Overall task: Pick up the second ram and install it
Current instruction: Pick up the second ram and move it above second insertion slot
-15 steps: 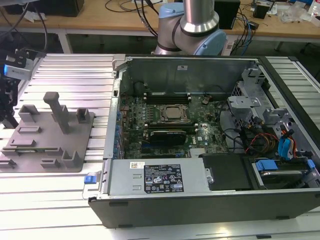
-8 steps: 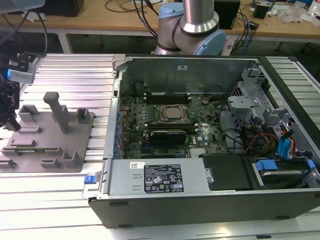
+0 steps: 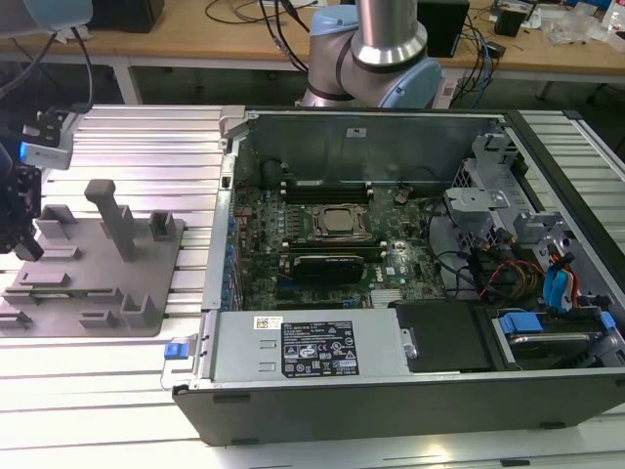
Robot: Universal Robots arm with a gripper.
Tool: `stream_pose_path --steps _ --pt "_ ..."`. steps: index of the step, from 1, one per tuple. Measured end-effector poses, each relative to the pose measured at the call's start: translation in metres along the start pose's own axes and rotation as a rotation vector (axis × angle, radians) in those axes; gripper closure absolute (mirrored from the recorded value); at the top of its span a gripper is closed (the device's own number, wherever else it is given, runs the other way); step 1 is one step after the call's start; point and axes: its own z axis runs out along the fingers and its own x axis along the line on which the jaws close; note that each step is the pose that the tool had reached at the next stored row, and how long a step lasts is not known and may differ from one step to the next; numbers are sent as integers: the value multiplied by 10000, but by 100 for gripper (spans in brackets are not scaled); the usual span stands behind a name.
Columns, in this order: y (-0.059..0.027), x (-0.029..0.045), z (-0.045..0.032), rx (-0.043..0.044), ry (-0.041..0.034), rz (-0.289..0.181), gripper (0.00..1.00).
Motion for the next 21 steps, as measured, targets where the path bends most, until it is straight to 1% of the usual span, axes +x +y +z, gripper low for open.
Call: stream_pose_path --steps 7,8,9,13,14,17,20,21 --pt "2 -3 147 7 -3 -260 92" --pt "3 -3 172 7 -3 -279 92" --pt "9 1 221 8 -3 -310 92" --pt "9 30 279 10 -4 -406 92" --pt "7 44 313 -44 5 -465 92" --pt "7 49 365 -140 20 -484 92" --pt "-4 50 405 -131 18 -892 92" --pt "-6 55 415 -130 19 -949 92"
